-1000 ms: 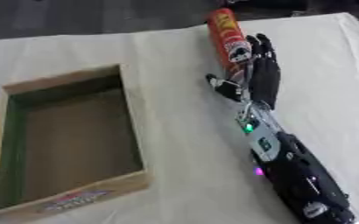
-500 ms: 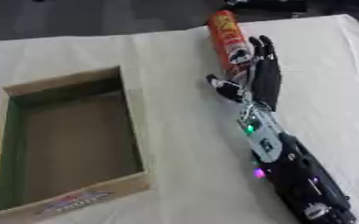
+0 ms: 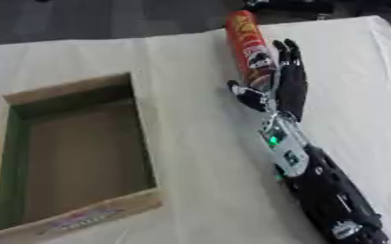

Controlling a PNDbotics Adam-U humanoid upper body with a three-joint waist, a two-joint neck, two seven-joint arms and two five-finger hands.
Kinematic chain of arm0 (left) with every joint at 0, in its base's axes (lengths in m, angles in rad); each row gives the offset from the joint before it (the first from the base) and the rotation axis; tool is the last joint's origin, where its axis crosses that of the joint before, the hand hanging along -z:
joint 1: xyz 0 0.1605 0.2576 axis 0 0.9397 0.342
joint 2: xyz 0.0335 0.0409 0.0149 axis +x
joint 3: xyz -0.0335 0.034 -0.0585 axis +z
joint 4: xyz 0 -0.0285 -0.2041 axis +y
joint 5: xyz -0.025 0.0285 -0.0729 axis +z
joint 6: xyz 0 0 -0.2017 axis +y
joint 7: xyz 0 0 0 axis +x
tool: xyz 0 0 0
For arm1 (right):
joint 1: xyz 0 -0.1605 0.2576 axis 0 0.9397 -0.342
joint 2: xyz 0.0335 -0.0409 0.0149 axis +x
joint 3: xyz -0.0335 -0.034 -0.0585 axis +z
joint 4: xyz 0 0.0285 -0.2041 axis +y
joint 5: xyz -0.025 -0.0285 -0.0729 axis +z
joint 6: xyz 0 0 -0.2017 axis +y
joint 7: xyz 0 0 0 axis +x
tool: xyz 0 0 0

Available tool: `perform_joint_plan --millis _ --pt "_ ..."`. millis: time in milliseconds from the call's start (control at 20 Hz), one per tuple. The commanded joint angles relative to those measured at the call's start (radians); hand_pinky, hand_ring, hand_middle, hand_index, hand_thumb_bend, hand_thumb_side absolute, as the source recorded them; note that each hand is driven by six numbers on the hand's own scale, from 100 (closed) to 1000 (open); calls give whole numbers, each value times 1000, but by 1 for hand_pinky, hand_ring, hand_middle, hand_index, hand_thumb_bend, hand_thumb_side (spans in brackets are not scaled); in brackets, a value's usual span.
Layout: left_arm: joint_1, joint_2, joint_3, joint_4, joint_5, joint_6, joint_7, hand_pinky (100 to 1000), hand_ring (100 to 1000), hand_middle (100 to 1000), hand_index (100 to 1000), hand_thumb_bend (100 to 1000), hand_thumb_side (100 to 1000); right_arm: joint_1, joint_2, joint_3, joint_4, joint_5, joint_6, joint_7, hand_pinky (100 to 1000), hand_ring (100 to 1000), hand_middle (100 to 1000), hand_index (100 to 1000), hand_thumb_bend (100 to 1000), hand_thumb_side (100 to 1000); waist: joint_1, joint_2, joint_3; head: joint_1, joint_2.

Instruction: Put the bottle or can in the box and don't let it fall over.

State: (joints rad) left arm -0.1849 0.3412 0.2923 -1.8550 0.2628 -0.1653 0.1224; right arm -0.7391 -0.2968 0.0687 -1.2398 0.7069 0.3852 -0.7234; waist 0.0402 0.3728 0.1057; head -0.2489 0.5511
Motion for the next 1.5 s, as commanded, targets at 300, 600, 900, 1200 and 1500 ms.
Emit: perform_joint_plan --millis 300,600,900,1200,1500 --pt "-2 23 5 -14 0 -2 -3 895 843 795 639 1000 298 24 4 15 41 26 195 -181 478 811 876 840 760 162 11 -12 -1 -2 -12" --pt "-1 24 5 -14 0 -2 -4 895 844 795 639 1000 295 18 1 13 33 29 219 -168 343 770 865 817 678 155 11 -12 -3 -3 -12" --pt "0 24 5 -13 0 -3 -4 895 844 795 639 1000 292 15 -1 17 5 17 222 -154 300 744 860 775 579 137 12 -12 -4 -5 -13" --pt "0 24 5 -14 1 -3 -6 895 844 796 639 1000 292 14 -1 21 -16 -32 169 -165 295 727 837 724 504 100 12 -12 -4 -6 -13" --pt "-1 24 5 -14 2 -3 -7 895 845 795 638 1000 289 13 -3 21 -18 -69 116 -183 299 710 783 684 491 101 12 -12 -4 -7 -13"
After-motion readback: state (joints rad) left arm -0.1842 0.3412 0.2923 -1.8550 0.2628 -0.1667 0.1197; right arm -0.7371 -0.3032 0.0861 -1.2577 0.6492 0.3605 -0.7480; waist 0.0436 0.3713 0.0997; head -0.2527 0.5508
